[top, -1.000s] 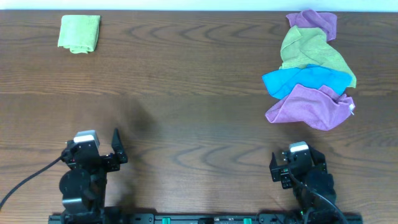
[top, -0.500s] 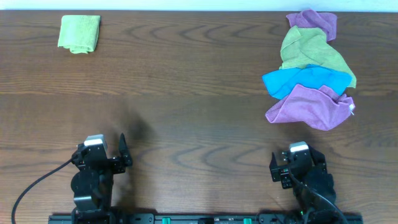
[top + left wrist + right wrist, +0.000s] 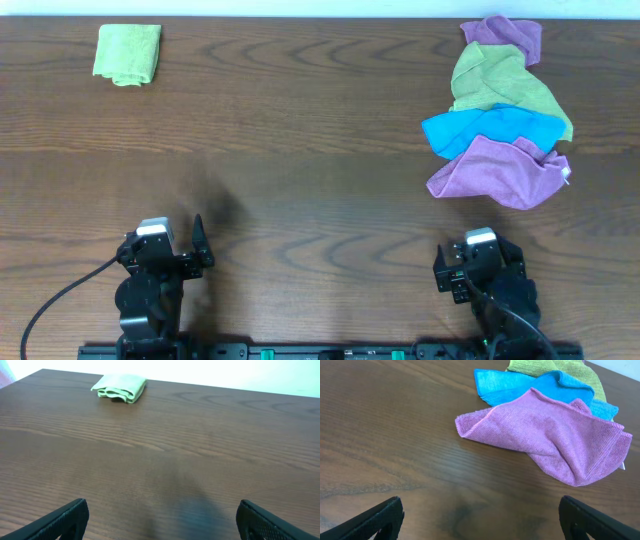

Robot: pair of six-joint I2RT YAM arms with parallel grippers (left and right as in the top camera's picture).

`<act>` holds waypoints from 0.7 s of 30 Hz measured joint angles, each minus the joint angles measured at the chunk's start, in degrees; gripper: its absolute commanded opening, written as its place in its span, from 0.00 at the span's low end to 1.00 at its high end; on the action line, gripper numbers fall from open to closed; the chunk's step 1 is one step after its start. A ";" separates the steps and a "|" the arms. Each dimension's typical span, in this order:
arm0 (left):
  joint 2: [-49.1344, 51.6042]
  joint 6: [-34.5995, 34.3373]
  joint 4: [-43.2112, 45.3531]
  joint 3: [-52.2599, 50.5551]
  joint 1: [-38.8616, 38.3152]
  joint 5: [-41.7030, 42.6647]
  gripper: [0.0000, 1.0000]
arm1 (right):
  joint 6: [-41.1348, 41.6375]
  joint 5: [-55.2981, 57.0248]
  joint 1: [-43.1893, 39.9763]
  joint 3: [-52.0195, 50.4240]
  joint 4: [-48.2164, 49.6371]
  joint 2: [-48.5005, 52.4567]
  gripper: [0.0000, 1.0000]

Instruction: Fold the cloth

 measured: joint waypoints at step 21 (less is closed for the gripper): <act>0.02 0.00 -0.02 0.00 0.00 0.00 0.95 | 0.02 -0.02 0.00 0.00 0.00 0.00 0.99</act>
